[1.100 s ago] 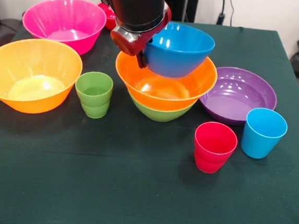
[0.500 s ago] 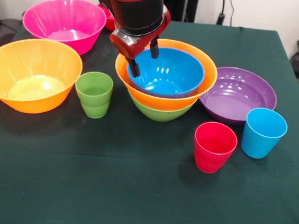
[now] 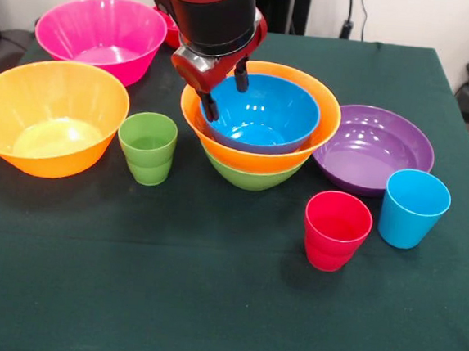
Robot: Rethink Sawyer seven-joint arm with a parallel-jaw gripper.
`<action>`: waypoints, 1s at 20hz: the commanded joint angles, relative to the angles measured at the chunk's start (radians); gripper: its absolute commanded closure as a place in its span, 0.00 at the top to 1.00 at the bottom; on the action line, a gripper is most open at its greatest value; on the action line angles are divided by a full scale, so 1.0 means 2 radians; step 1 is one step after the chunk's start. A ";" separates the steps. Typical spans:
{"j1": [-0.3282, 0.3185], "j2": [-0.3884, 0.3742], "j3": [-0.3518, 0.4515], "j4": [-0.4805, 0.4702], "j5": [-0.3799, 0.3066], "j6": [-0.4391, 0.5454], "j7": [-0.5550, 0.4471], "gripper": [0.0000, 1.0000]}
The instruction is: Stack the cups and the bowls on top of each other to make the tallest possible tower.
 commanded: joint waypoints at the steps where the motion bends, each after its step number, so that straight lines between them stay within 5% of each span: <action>1: 0.007 -0.008 -0.014 -0.030 -0.017 0.027 -0.055 1.00; 6: -0.039 -0.005 0.040 0.003 0.027 -0.014 -0.094 1.00; 11: -0.059 -0.008 0.047 -0.003 0.006 -0.038 -0.109 1.00; 20: -0.056 0.016 0.065 -0.039 -0.013 0.002 -0.155 1.00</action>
